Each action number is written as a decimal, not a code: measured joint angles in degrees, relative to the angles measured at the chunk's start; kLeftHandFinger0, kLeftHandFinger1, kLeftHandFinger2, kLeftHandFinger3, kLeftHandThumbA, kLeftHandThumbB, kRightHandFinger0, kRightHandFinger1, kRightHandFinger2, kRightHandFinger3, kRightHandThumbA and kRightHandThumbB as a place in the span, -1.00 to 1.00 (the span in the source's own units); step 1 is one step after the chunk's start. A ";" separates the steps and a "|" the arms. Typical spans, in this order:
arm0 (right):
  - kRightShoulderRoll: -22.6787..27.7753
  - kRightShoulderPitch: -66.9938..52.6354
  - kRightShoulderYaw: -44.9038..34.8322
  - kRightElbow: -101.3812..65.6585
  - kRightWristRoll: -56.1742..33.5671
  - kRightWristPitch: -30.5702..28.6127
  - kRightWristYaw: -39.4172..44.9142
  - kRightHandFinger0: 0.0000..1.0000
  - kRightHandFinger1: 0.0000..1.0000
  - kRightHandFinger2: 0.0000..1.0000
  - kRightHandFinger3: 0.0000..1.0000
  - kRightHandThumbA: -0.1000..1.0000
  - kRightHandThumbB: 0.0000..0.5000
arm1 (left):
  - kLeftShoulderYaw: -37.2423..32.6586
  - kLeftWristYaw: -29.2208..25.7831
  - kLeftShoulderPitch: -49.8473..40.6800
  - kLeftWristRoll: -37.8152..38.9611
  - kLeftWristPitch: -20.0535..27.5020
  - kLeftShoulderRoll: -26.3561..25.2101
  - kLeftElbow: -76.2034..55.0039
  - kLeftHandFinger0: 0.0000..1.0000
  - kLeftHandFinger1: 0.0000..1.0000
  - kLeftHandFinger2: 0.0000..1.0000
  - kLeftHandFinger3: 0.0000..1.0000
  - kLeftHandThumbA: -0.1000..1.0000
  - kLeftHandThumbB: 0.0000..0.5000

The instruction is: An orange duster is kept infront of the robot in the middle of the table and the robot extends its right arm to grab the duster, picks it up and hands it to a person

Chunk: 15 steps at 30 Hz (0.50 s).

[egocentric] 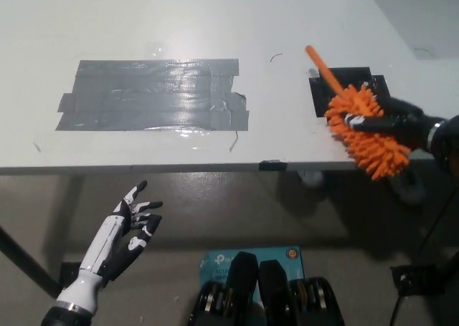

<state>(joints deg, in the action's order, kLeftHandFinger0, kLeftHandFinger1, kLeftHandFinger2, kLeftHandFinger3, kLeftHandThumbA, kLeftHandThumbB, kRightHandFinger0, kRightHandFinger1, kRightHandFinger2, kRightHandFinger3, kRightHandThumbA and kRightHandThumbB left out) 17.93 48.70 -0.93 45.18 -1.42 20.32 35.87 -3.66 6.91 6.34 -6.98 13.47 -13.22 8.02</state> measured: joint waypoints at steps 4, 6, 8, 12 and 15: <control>-1.30 -2.23 0.42 -3.16 -3.98 1.09 0.53 -1.00 -0.43 0.46 0.44 -1.00 -0.46 | 0.00 0.02 0.00 -0.01 -0.01 0.02 0.17 0.35 0.40 0.58 1.00 0.62 -0.76; -1.96 -3.21 0.75 -4.54 -5.90 1.53 0.66 -1.00 -0.34 0.44 0.60 -1.00 -0.48 | 0.00 0.03 -0.01 -0.01 -0.01 0.03 0.25 0.35 0.40 0.58 1.00 0.62 -0.76; -2.49 -4.01 1.34 -5.93 -7.75 1.89 0.66 -1.00 -0.39 0.43 0.53 -1.00 -0.42 | 0.00 0.04 0.00 -0.01 -0.01 0.04 0.32 0.34 0.39 0.57 1.00 0.62 -0.73; -3.50 -5.24 3.08 -8.49 -11.78 2.54 0.53 -1.00 -0.50 0.42 0.37 -1.00 -0.46 | 0.00 0.06 -0.01 -0.01 -0.01 0.04 0.37 0.34 0.39 0.57 1.00 0.63 -0.73; -3.96 -5.38 4.31 -10.09 -14.83 3.18 0.15 -1.00 -0.50 0.41 0.34 -1.00 -0.42 | 0.00 0.08 -0.01 -0.01 -0.02 0.04 0.36 0.34 0.38 0.58 0.99 0.63 -0.76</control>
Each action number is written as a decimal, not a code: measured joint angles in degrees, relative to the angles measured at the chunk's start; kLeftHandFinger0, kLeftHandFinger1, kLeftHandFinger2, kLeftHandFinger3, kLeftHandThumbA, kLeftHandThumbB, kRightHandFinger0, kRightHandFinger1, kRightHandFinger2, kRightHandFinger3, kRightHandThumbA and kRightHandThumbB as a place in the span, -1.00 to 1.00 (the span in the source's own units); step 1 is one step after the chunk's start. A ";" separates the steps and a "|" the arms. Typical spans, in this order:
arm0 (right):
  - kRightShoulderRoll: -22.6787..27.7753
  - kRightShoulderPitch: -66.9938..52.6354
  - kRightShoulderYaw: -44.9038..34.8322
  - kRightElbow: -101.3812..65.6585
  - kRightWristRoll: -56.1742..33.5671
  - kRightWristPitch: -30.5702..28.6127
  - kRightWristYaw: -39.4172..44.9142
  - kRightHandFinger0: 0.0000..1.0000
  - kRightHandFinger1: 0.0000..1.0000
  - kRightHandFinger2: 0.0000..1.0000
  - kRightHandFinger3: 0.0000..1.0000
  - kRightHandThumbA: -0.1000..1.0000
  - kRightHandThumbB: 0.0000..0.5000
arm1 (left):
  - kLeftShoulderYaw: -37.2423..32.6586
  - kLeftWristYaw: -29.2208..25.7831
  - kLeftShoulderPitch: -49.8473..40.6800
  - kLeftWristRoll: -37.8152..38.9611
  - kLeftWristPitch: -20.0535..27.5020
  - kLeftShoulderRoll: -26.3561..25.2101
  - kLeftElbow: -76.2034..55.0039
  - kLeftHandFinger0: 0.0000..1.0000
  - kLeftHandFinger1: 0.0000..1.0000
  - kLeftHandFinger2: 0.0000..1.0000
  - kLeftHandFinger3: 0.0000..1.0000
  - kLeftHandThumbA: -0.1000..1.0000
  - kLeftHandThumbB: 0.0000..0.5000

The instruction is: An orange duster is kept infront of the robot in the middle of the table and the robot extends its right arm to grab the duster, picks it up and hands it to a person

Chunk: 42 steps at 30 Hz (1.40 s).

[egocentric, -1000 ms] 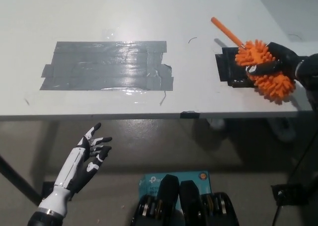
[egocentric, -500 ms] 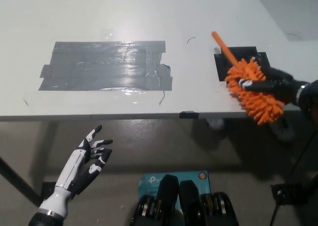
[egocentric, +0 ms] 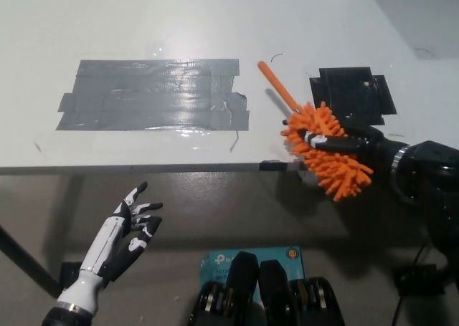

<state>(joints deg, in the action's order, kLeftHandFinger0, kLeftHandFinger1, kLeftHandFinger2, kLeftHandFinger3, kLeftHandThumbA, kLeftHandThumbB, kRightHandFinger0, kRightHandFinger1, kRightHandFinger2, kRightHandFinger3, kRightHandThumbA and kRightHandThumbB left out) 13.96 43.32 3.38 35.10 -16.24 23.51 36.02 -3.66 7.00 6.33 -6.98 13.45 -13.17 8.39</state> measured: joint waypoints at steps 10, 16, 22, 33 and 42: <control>-0.47 0.00 2.73 -3.79 -8.83 1.20 -2.44 -1.00 -0.54 0.44 0.73 -1.00 -0.37 | 0.00 0.01 -0.01 0.00 0.00 0.00 0.07 0.30 0.36 0.55 0.95 0.59 -0.80; -1.34 0.00 3.70 -4.66 -14.36 1.65 -4.51 -1.00 -0.59 0.32 0.74 -1.00 -0.40 | 0.00 0.01 -0.01 -0.01 0.00 0.00 0.07 0.30 0.35 0.54 0.93 0.57 -0.80; -3.71 0.01 3.80 -4.68 -20.38 2.49 -7.08 -1.00 -0.41 0.35 0.91 -1.00 -0.43 | 0.00 0.02 -0.02 -0.01 0.01 -0.01 0.05 0.31 0.35 0.55 0.93 0.53 -0.80; -5.80 0.16 3.05 -4.44 -30.04 2.92 -11.77 -1.00 -0.28 0.46 1.00 -1.00 -0.42 | -0.02 0.04 -0.18 -0.02 0.00 -0.02 -0.21 0.29 0.33 0.54 0.91 0.39 -0.80; -6.21 1.51 2.52 -4.48 -38.68 3.61 -16.25 -1.00 -0.33 0.42 0.97 -1.00 -0.52 | -0.28 0.07 -0.19 -0.07 0.03 -0.23 -1.15 0.32 0.34 0.54 0.91 0.31 -0.82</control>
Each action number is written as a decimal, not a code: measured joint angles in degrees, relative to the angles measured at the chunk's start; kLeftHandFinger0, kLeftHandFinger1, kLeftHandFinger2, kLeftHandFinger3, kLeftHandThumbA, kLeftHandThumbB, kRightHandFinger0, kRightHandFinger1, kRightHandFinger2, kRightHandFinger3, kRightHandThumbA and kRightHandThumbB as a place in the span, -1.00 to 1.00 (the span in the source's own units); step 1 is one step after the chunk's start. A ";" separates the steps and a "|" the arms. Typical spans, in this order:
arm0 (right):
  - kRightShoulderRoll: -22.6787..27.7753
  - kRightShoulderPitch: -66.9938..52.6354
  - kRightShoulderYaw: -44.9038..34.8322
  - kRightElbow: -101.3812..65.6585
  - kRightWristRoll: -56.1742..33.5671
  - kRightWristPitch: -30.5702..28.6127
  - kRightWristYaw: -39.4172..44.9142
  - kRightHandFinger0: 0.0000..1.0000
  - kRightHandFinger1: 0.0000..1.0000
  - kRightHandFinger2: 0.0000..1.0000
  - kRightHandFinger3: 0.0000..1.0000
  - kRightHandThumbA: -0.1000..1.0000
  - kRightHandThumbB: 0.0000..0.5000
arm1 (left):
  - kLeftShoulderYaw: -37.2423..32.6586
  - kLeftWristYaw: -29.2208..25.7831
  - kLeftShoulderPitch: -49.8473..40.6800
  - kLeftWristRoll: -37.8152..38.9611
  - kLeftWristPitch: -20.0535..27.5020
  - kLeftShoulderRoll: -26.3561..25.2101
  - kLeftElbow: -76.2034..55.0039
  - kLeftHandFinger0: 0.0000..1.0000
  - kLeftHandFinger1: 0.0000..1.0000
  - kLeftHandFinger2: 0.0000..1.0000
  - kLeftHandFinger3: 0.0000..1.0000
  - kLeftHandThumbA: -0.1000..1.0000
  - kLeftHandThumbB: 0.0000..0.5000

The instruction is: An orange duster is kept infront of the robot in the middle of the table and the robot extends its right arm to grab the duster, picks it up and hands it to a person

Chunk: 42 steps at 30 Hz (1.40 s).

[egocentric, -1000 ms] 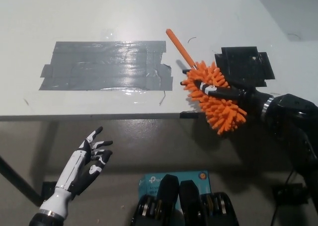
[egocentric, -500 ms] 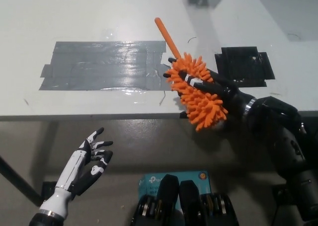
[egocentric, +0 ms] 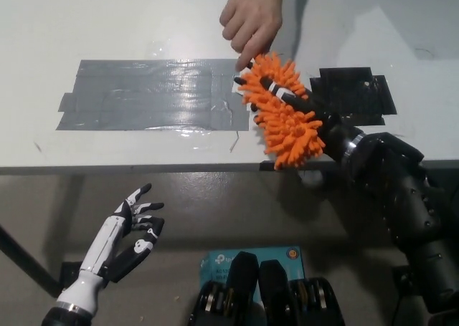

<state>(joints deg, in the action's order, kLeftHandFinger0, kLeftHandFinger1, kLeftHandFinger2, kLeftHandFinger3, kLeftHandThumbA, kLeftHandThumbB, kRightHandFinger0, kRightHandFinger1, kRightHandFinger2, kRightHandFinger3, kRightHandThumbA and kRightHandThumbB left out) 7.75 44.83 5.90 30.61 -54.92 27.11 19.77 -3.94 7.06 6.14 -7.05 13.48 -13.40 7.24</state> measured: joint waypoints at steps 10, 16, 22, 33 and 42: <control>0.03 1.31 0.01 -0.03 -6.25 0.04 -3.05 -1.00 -0.31 0.40 1.00 -1.00 -0.51 | -0.35 0.10 0.03 -0.01 0.06 -0.58 -0.85 0.32 0.35 0.55 0.90 0.21 -0.81; 0.73 1.26 1.06 -0.54 -7.03 0.04 -3.09 1.00 1.00 1.00 1.00 -0.02 0.76 | -0.44 0.23 0.04 -0.01 0.05 -0.66 -0.92 0.31 0.35 0.55 0.89 0.21 -0.81; 2.33 1.14 2.50 -3.18 -7.70 0.04 -2.65 1.00 1.00 1.00 1.00 0.30 1.00 | -0.51 0.71 0.11 -0.05 0.04 -0.67 -1.09 0.30 0.34 0.54 0.89 0.22 -0.83; 2.21 0.82 1.27 -3.65 -6.75 0.04 -1.57 1.00 1.00 1.00 1.00 0.55 1.00 | -0.52 0.74 0.22 -0.54 0.10 -0.68 -1.08 0.30 0.35 0.55 0.90 0.23 -0.83; 4.17 -4.50 -1.93 -14.75 -1.93 -0.05 -1.36 1.00 1.00 1.00 1.00 0.91 1.00 | -0.67 0.78 0.23 -0.75 0.12 -0.67 -1.07 0.35 0.41 0.60 0.97 0.61 -0.55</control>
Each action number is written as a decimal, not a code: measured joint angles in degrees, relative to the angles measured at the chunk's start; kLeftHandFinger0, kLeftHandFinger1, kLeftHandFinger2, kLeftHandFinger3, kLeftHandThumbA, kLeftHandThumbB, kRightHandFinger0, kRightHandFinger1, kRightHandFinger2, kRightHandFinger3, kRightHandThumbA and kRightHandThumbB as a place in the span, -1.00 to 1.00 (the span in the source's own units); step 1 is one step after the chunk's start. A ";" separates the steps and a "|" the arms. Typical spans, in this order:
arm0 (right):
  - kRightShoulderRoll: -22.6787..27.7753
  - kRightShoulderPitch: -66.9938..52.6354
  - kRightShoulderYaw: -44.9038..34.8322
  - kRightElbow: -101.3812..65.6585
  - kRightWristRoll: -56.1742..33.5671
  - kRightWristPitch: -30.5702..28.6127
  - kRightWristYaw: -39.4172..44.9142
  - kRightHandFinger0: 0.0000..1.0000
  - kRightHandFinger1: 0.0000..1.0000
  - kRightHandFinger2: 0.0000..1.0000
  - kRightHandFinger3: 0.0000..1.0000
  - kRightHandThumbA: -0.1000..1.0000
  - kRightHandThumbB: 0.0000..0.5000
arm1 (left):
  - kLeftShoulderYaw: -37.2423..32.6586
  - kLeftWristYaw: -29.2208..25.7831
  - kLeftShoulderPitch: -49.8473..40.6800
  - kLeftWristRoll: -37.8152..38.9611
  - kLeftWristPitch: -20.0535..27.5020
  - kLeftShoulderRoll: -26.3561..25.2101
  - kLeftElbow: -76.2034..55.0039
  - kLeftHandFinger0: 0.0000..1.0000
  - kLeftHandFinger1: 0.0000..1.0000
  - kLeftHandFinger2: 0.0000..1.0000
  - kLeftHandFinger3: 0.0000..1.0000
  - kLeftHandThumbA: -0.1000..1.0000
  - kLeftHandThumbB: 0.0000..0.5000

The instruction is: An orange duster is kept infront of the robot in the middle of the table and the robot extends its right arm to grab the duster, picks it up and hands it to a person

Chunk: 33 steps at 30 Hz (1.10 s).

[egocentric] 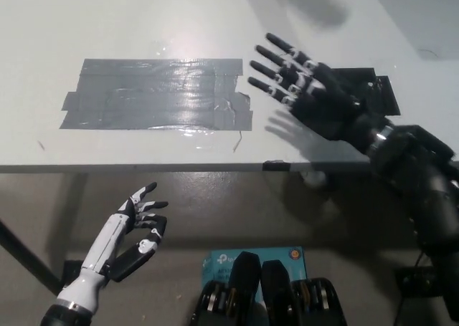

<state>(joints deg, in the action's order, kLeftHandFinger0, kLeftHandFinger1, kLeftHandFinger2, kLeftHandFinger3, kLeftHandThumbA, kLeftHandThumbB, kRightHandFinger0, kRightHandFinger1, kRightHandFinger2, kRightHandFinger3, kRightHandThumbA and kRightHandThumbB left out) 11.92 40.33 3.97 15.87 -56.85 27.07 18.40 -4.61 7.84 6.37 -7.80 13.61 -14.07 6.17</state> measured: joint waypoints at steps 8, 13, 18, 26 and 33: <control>3.41 -9.35 -2.84 -15.39 3.30 -0.11 -0.90 1.00 1.00 1.00 1.00 1.00 0.95 | -0.01 0.00 -0.12 0.01 -0.01 0.09 0.29 0.95 1.00 1.00 1.00 1.00 -0.11; 4.45 -17.37 -4.19 -26.27 7.95 -1.01 -2.04 1.00 1.00 1.00 1.00 1.00 0.88 | 0.01 -0.01 -0.32 0.05 -0.04 0.21 0.54 1.00 1.00 1.00 1.00 1.00 0.04; 4.29 -24.95 -4.45 -33.39 13.59 -3.04 -2.59 1.00 1.00 1.00 1.00 1.00 0.79 | 0.04 -0.01 -0.75 0.18 -0.05 0.37 0.73 1.00 1.00 1.00 1.00 1.00 0.06; 2.77 -34.25 -4.25 -35.12 23.48 -8.14 -3.77 1.00 1.00 1.00 1.00 1.00 0.21 | 0.06 -0.01 -1.79 0.27 -0.06 1.00 1.26 1.00 1.00 1.00 1.00 1.00 0.01; 1.64 -36.10 -2.89 -28.92 31.31 -13.95 -5.26 1.00 1.00 1.00 1.00 1.00 0.36 | 0.09 -0.01 -2.70 0.30 -0.05 1.32 1.64 1.00 1.00 1.00 1.00 1.00 0.00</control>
<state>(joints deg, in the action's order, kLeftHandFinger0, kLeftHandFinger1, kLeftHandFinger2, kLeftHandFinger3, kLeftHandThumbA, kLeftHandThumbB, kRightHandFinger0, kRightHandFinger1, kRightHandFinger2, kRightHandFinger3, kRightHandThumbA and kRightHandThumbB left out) 13.56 4.23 1.08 -13.05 -25.54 13.12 13.14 -4.52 7.84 3.67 -7.50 13.55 -12.75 7.81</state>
